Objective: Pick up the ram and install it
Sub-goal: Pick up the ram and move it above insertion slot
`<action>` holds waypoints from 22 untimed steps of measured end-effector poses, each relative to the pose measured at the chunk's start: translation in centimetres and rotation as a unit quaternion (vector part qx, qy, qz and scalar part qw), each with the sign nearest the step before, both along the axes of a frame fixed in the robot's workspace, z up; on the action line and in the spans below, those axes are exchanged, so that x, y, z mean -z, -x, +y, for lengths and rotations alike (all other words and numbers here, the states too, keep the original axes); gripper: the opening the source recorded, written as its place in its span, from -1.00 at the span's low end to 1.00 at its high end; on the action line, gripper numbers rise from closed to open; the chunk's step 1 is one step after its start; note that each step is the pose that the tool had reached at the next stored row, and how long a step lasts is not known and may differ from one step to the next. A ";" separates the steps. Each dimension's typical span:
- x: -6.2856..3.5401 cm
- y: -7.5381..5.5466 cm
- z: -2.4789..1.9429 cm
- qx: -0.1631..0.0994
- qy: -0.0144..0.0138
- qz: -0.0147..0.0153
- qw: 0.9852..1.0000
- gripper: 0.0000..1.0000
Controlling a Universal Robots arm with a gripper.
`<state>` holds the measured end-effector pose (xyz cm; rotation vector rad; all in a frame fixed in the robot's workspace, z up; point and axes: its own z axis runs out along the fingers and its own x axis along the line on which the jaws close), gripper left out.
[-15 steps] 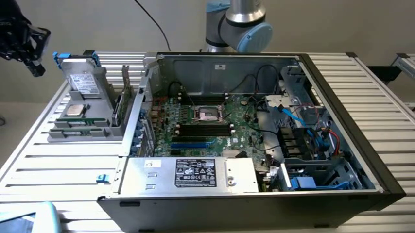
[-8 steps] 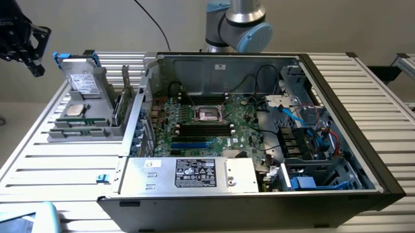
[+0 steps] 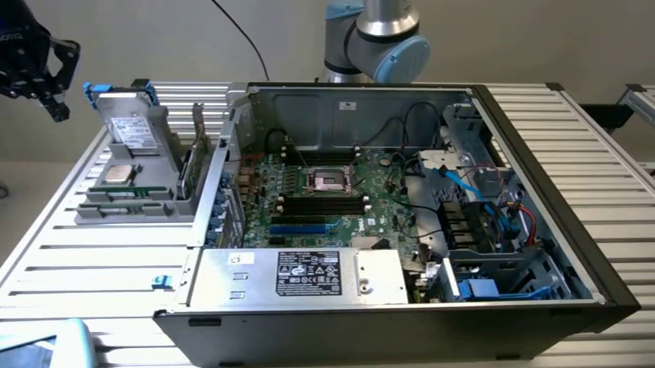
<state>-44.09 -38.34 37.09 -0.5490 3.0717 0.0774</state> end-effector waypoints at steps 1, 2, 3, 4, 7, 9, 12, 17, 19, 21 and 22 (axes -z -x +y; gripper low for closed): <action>0.01 0.0 0.00 -0.009 0.000 0.000 1.000 -0.78; 0.02 0.0 0.00 -0.018 0.000 0.000 1.000 -0.78; 0.03 0.0 0.00 -0.027 0.000 0.000 1.000 -0.78; 0.03 0.0 0.00 -0.036 0.000 0.000 0.999 -0.78; 0.06 0.0 0.00 -0.063 0.000 0.000 0.998 -0.78; 0.08 0.0 0.00 -0.082 0.000 0.000 0.997 -0.78; 0.10 0.0 0.00 -0.109 0.000 0.000 0.994 -0.78; 0.15 0.0 0.00 -0.154 0.000 0.000 0.988 -0.78; 0.16 0.0 0.00 -0.172 0.000 0.000 0.985 -0.78; 0.18 0.0 0.00 -0.190 0.000 -0.001 0.982 -0.78; 0.19 0.0 0.00 -0.199 0.000 -0.001 0.980 -0.78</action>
